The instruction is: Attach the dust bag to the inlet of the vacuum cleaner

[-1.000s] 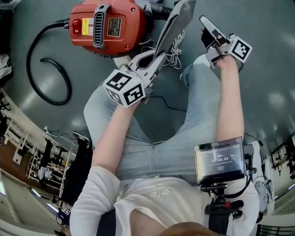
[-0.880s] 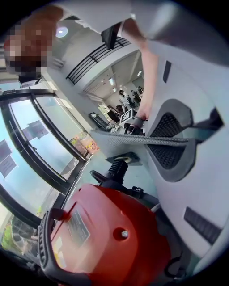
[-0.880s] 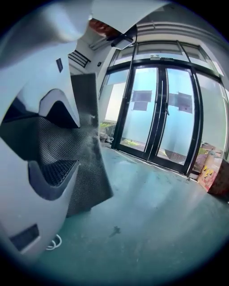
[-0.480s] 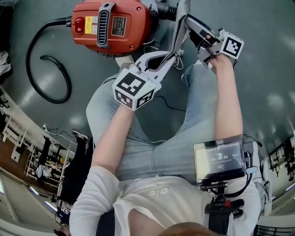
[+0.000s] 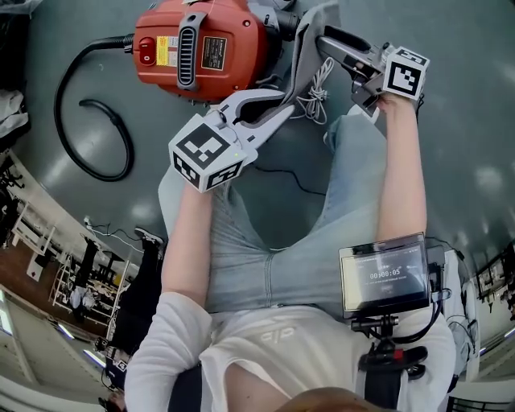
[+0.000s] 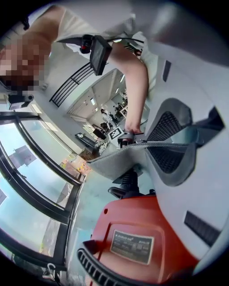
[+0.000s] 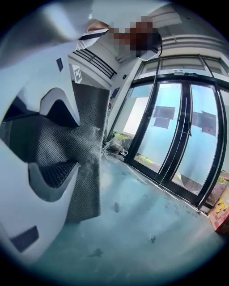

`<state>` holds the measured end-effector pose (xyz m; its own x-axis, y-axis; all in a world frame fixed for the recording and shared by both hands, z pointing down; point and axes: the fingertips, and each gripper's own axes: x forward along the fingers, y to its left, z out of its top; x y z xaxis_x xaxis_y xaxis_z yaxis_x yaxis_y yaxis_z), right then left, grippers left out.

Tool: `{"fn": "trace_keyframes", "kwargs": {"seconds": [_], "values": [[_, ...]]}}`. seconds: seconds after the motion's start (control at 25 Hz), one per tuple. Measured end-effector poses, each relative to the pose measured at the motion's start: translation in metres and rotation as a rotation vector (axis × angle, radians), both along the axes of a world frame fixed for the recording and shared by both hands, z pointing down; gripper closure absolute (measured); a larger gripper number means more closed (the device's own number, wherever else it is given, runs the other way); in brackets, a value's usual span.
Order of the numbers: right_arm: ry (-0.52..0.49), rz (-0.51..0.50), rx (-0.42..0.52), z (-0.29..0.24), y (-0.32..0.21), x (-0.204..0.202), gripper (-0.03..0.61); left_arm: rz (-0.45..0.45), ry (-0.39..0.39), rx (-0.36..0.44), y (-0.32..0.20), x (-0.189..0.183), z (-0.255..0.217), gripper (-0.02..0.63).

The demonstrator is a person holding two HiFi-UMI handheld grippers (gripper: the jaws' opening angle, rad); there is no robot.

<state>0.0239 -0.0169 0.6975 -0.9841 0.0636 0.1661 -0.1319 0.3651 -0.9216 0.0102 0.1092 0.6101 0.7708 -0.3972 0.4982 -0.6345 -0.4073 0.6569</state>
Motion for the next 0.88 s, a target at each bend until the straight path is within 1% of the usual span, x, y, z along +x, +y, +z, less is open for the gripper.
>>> {"fn": "trace_keyframes", "kwargs": {"seconds": [0.08, 0.12, 0.2, 0.24, 0.28, 0.32, 0.4, 0.44, 0.48, 0.56, 0.64, 0.68, 0.76, 0.8, 0.88], "values": [[-0.004, -0.010, -0.010, 0.003, 0.001, 0.000, 0.351, 0.030, 0.027, 0.022, 0.005, -0.018, -0.015, 0.580], [-0.006, -0.015, -0.013, 0.004, 0.002, -0.001, 0.351, 0.027, 0.065, 0.043, 0.003, -0.029, -0.025, 0.581], [-0.005, -0.037, -0.001, 0.004, 0.003, -0.002, 0.350, -0.017, 0.176, 0.114, -0.023, -0.052, -0.054, 0.581], [0.004, -0.054, 0.013, 0.001, 0.002, 0.000, 0.350, -0.044, 0.213, 0.163, -0.046, -0.060, -0.068, 0.581], [0.020, -0.069, 0.029, -0.002, 0.000, 0.004, 0.350, -0.068, 0.226, 0.217, -0.075, -0.065, -0.081, 0.581], [0.042, -0.078, 0.045, -0.006, -0.004, 0.012, 0.350, -0.085, 0.222, 0.275, -0.108, -0.064, -0.094, 0.581], [0.074, -0.077, 0.073, -0.012, -0.011, 0.029, 0.350, -0.088, 0.217, 0.392, -0.173, -0.049, -0.116, 0.581], [0.075, -0.074, 0.084, -0.016, -0.012, 0.037, 0.350, -0.074, 0.223, 0.431, -0.197, -0.038, -0.122, 0.581], [0.069, -0.075, 0.097, -0.018, -0.012, 0.043, 0.350, -0.057, 0.234, 0.449, -0.215, -0.028, -0.121, 0.581], [0.052, -0.098, 0.131, -0.020, -0.009, 0.047, 0.350, -0.035, 0.283, 0.462, -0.236, -0.014, -0.113, 0.581], [0.040, -0.146, 0.195, -0.020, -0.003, 0.038, 0.350, -0.049, 0.343, 0.443, -0.247, -0.017, -0.096, 0.581], [0.040, -0.174, 0.250, -0.019, 0.001, 0.028, 0.350, -0.060, 0.362, 0.426, -0.250, -0.021, -0.085, 0.582], [0.048, -0.228, 0.390, -0.019, 0.006, 0.009, 0.350, -0.057, 0.367, 0.395, -0.256, -0.027, -0.069, 0.583], [0.052, -0.252, 0.460, -0.020, 0.008, 0.001, 0.350, -0.045, 0.372, 0.401, -0.258, -0.027, -0.067, 0.583], [0.058, -0.294, 0.574, -0.023, 0.011, -0.008, 0.350, -0.042, 0.420, 0.454, -0.261, -0.030, -0.072, 0.583]]}}
